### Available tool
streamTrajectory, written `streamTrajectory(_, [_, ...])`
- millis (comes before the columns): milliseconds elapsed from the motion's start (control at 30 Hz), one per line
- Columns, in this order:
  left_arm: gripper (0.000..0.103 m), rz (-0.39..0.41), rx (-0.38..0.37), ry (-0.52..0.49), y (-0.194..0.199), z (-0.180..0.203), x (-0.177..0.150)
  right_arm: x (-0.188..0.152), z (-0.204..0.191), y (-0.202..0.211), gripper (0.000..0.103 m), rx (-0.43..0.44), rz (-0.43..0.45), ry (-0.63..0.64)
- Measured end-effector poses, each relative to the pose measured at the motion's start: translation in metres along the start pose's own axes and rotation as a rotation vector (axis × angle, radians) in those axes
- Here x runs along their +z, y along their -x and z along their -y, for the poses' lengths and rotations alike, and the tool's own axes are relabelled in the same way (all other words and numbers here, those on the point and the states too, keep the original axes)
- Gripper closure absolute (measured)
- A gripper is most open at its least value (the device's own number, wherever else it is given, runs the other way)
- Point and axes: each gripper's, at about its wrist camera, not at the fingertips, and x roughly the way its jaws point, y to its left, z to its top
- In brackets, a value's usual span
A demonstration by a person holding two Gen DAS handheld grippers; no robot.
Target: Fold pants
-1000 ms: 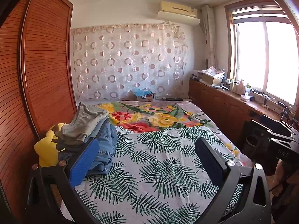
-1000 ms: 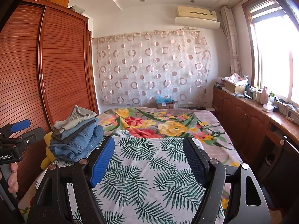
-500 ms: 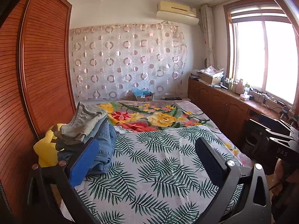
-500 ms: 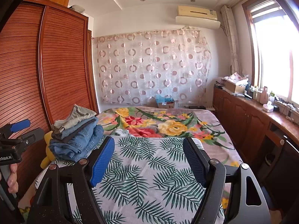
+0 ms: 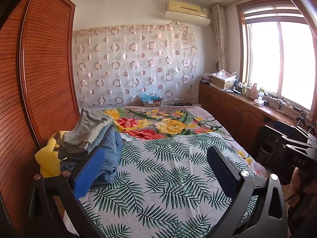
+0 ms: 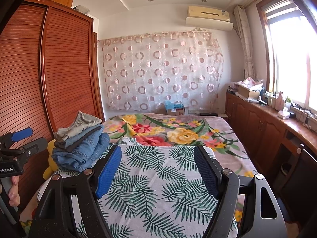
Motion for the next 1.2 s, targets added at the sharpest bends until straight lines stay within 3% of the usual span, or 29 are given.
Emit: streamTrajectory(1200, [0.0, 0.0, 0.002, -0.002, -0.0004, 0.0005, 0.0003, -0.003, -0.0012, -0.0018, 0.026, 0.003, 0.001, 0.002])
